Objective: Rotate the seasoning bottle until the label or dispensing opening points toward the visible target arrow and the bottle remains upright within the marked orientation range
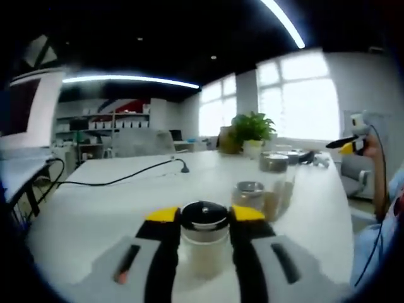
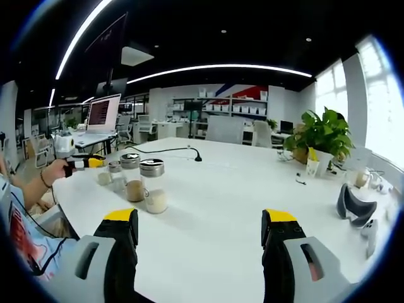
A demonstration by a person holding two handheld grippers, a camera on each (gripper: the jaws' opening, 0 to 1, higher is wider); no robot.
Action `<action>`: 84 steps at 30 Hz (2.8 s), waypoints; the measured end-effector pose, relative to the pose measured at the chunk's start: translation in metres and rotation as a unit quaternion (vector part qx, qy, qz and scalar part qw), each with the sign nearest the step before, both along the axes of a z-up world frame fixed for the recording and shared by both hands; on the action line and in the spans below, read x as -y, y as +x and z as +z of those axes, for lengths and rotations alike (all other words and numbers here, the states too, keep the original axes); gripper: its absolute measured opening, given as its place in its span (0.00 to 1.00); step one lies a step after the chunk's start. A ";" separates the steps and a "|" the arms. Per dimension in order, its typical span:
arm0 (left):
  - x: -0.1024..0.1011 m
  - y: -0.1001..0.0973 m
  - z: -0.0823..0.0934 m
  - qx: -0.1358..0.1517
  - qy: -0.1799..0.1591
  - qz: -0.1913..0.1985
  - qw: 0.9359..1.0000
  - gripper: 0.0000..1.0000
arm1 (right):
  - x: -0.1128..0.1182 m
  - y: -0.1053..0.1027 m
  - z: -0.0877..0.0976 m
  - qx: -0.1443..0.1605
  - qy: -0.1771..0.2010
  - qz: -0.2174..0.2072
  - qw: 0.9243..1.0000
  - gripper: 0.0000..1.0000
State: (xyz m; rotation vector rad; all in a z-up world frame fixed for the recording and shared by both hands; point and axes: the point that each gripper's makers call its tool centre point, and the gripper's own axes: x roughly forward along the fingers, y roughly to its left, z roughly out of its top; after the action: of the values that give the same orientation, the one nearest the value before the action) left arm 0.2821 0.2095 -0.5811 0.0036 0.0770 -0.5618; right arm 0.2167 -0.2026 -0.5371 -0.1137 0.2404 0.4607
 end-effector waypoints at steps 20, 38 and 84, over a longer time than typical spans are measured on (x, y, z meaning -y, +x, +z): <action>0.007 0.003 -0.003 -0.003 0.023 -0.154 0.988 0.32 | 0.000 -0.002 0.002 0.003 0.000 -0.001 1.000 0.82; 0.011 0.003 -0.004 0.019 0.033 -0.225 0.974 0.32 | 0.000 0.002 0.000 -0.002 0.001 0.002 1.000 0.82; 0.027 0.006 -0.008 0.017 0.032 -0.318 0.947 0.32 | 0.000 0.005 -0.002 -0.004 -0.001 0.004 1.000 0.82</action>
State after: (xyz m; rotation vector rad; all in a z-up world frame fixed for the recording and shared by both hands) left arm 0.2877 0.1821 -0.5891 0.1055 0.0593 -1.2061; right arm 0.2212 -0.2023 -0.5390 -0.1139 0.2480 0.4691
